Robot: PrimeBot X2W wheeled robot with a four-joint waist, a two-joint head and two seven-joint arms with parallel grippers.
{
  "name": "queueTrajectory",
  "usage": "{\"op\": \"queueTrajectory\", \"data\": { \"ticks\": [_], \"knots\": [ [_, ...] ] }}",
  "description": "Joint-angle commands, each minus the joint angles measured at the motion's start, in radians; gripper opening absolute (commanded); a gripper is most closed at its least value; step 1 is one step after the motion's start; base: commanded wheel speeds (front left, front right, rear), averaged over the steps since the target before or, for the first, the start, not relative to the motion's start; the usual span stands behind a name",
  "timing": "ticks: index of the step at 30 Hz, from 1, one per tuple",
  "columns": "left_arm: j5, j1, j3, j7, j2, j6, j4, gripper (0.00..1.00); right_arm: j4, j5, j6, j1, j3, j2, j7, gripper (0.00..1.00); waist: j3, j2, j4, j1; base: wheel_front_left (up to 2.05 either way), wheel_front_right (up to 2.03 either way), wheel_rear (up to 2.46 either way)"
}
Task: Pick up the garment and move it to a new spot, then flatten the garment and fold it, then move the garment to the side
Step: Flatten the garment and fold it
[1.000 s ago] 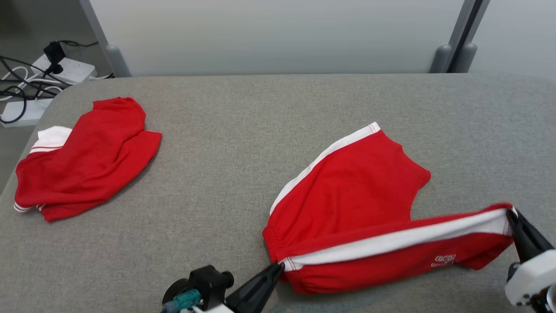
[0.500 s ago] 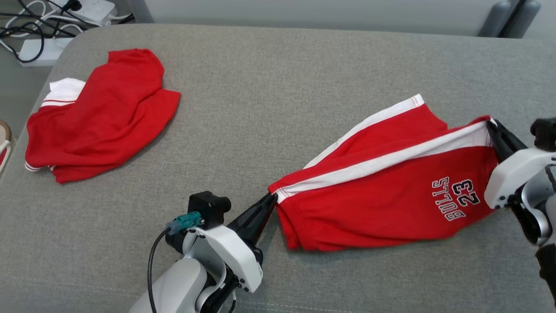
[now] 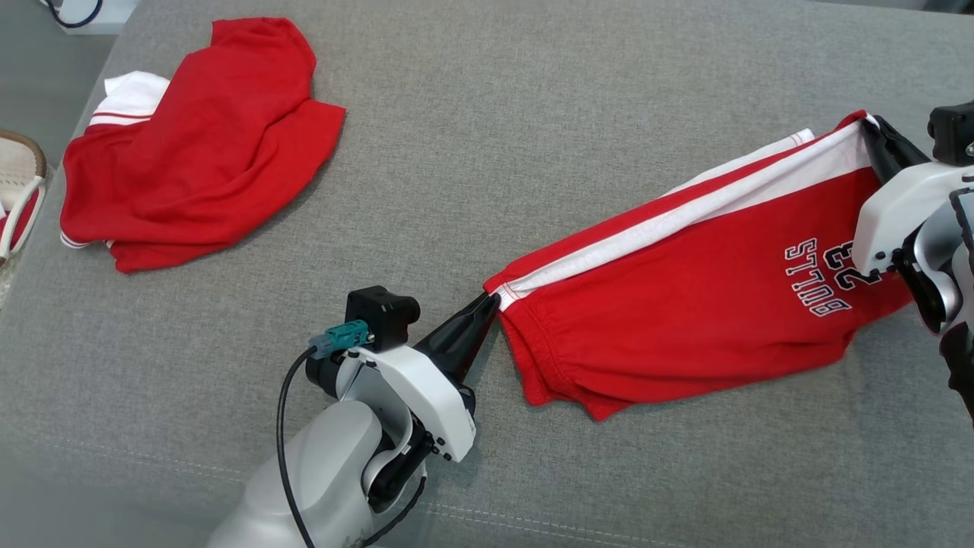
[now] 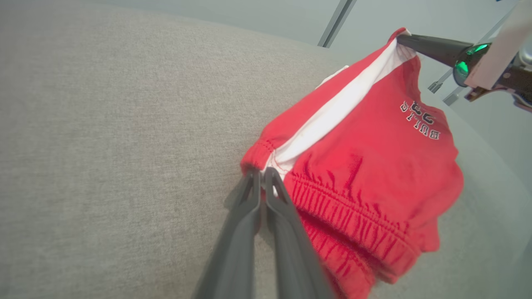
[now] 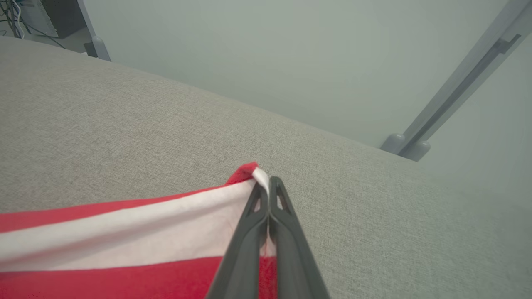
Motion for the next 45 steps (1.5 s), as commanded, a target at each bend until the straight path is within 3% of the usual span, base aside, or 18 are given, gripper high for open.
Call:
{"op": "queueTrajectory", "data": {
  "ticks": [1,6,11,19,23,27,29,30,31,32,40,45],
  "knots": [
    [-0.008,-0.042,0.024,-0.01,0.014,-0.007,-0.011,0.07,-0.007,0.013,0.003,-0.012,0.018,-0.004,-0.015,0.0,0.01,0.0,0.01,0.0,0.0,0.0,0.0],
    [-0.03,-0.077,-0.011,-0.032,0.009,-0.007,0.029,0.08,0.077,0.043,0.003,-0.065,0.076,0.011,-0.045,0.0,0.025,0.0,0.024,0.0,0.0,0.0,0.0],
    [-0.055,-0.103,-0.051,-0.048,0.002,-0.007,0.055,0.22,0.139,0.076,0.003,-0.1,0.132,0.023,-0.064,0.0,0.038,0.0,0.034,0.0,0.0,0.0,0.0],
    [-0.099,-0.132,-0.107,-0.069,-0.01,-0.007,0.101,0.36,0.215,0.109,0.003,-0.146,0.21,0.041,-0.089,0.0,0.056,0.0,0.034,0.0,0.0,0.0,0.0],
    [-0.109,-0.148,-0.128,-0.076,-0.015,-0.007,0.123,0.38,0.263,0.113,0.003,-0.171,0.219,0.04,-0.107,0.0,0.062,0.0,0.036,0.0,0.0,0.0,0.0],
    [-0.121,-0.158,-0.143,-0.081,-0.02,-0.007,0.131,0.47,0.292,0.116,0.003,-0.184,0.221,0.048,-0.125,0.0,0.062,0.0,0.041,0.0,0.0,0.0,0.0],
    [-0.126,-0.162,-0.15,-0.082,-0.021,-0.007,0.135,0.78,0.301,0.117,0.003,-0.187,0.222,0.053,-0.131,0.27,0.061,0.0,0.041,0.0,0.0,0.0,0.0],
    [-0.127,-0.163,-0.152,-0.083,-0.021,-0.007,0.138,0.94,0.305,0.116,0.003,-0.188,0.224,0.056,-0.134,0.47,0.06,0.0,0.041,0.0,0.0,0.0,0.0],
    [-0.129,-0.164,-0.153,-0.083,-0.022,-0.007,0.14,1.0,0.309,0.117,0.003,-0.189,0.225,0.059,-0.136,0.88,0.058,0.0,0.04,0.0,0.0,0.0,0.0],
    [-0.13,-0.166,-0.153,-0.083,-0.022,-0.007,0.142,1.0,0.312,0.116,0.003,-0.19,0.227,0.061,-0.139,1.0,0.056,0.0,0.039,0.0,0.0,0.0,0.0],
    [-0.067,-0.138,-0.06,-0.084,-0.012,0.003,0.135,1.0,0.31,0.107,0.003,-0.174,0.223,0.076,-0.164,1.0,-0.002,0.0,0.021,0.0,0.0,0.0,0.0],
    [0.003,-0.06,0.06,-0.084,0.003,0.073,0.086,1.0,0.174,0.097,0.003,-0.107,0.163,0.064,-0.166,1.0,-0.069,0.0,0.007,0.0,0.0,0.0,0.0]
  ]
}}
